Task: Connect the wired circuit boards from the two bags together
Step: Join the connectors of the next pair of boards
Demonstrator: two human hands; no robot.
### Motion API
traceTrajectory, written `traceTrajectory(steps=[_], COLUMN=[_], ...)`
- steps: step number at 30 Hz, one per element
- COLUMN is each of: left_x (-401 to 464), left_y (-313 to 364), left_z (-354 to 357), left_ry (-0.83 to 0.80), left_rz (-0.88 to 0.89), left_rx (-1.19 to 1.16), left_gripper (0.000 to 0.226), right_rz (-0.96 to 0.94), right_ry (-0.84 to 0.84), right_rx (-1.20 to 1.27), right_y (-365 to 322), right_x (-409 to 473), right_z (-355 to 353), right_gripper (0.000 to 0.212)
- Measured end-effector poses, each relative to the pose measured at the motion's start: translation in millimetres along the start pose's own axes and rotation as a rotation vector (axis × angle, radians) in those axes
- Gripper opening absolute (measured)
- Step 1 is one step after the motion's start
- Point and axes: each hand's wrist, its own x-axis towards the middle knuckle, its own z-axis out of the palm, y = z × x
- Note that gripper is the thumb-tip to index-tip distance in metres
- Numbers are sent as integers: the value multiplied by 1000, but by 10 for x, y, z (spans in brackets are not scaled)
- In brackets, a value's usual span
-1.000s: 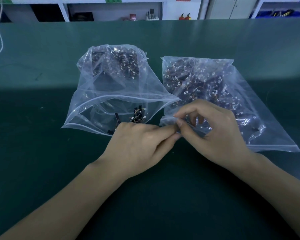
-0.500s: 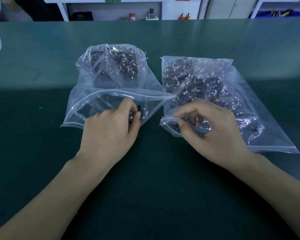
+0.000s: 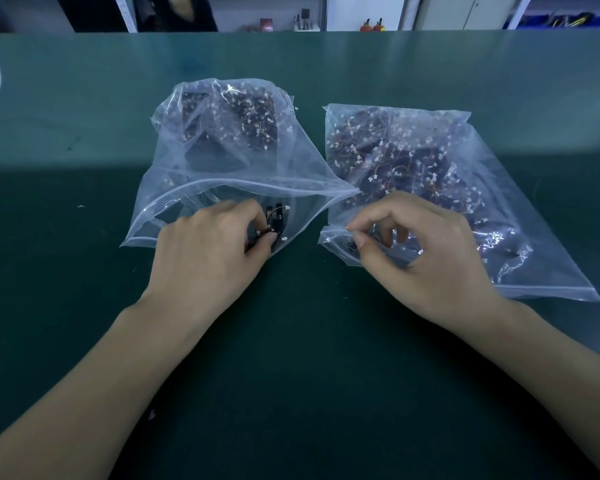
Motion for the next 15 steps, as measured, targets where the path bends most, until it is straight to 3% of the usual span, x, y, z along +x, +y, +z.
traceTrajectory(steps=[15], left_x=[34], left_y=[-28], left_z=[-23], left_ry=[96], left_rz=[34], left_rx=[-41], left_gripper=[6], right_rz=[44], right_ry=[-77], right_rx=[10], right_y=[-27], right_x=[-14], right_z=[31], right_gripper=[12])
